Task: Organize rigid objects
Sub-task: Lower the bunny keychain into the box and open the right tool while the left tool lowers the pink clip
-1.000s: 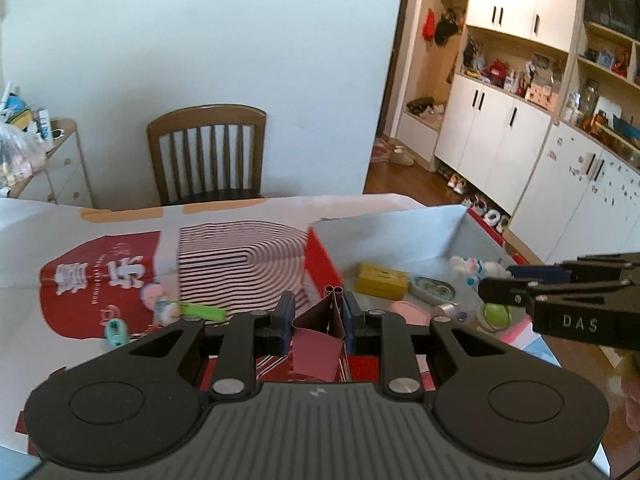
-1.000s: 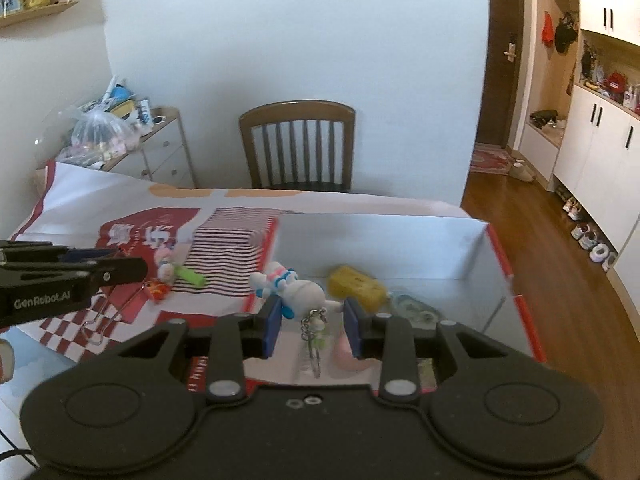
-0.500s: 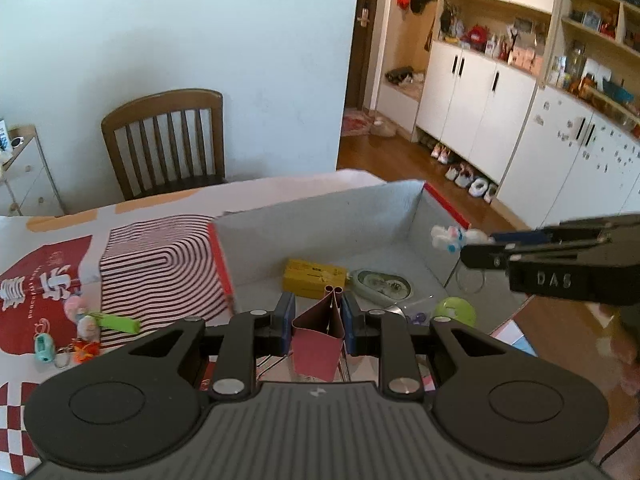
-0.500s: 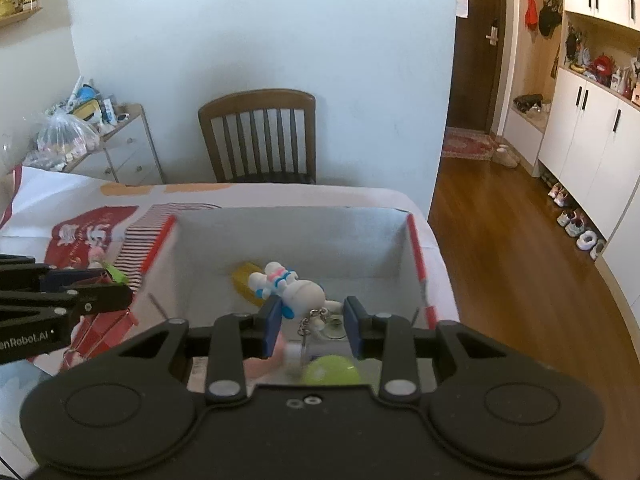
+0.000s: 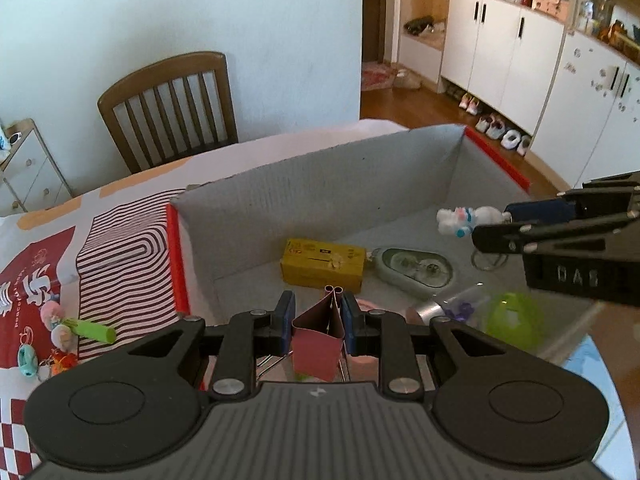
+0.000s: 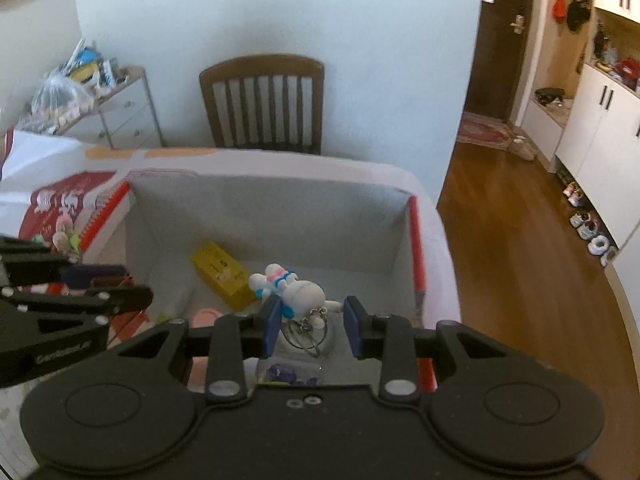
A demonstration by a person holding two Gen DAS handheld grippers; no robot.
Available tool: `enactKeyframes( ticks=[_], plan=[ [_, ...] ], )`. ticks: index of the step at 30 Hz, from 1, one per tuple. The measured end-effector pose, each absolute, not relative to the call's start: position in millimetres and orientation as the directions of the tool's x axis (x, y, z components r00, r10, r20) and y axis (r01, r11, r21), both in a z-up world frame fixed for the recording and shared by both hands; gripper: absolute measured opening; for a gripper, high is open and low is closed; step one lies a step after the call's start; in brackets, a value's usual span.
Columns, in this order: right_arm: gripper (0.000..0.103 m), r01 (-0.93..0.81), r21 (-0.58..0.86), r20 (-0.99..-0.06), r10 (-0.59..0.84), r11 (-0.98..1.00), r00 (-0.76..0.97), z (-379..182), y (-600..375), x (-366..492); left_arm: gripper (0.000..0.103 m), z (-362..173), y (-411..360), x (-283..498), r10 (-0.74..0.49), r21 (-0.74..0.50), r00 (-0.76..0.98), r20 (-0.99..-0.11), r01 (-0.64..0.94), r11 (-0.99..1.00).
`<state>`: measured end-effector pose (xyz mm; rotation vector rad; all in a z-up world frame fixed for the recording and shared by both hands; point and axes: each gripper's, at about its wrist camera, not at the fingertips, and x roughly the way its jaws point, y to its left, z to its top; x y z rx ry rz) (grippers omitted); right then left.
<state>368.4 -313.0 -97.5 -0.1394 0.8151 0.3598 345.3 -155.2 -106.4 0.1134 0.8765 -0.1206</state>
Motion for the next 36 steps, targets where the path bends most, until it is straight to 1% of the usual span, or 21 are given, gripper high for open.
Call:
enactKeyframes(
  ticks=[12,19,22,26,36],
  plan=[
    [0.032,-0.449,-0.042,-0.792,0.244,0.892,0.559,-128,-298,388,0.024,-134,-159,386,-0.022,0.047,0.558,-0.83,0.108,0.993],
    [0.032,-0.463,-0.029,-0.811,0.25,0.886,0.529,-131,-297,391,0.024,-140,-162,400,0.003,0.064,0.504,-0.864,0.104,0.993],
    [0.033,-0.468,-0.03,-0.819,0.247,0.883,0.518,-130,-296,392,0.024,-141,-165,402,-0.012,0.05,0.485,-0.874,0.115,0.992],
    [0.036,-0.465,-0.015,-0.823,0.253,0.885,0.508,-129,-298,392,0.024,-142,-167,400,-0.009,0.056,0.484,-0.875,0.121,0.991],
    [0.044,-0.473,-0.008,-0.816,0.268,0.881,0.513,-122,-300,380,0.024,-130,-159,388,-0.041,0.006,0.509,-0.86,0.091,0.996]
  ],
)
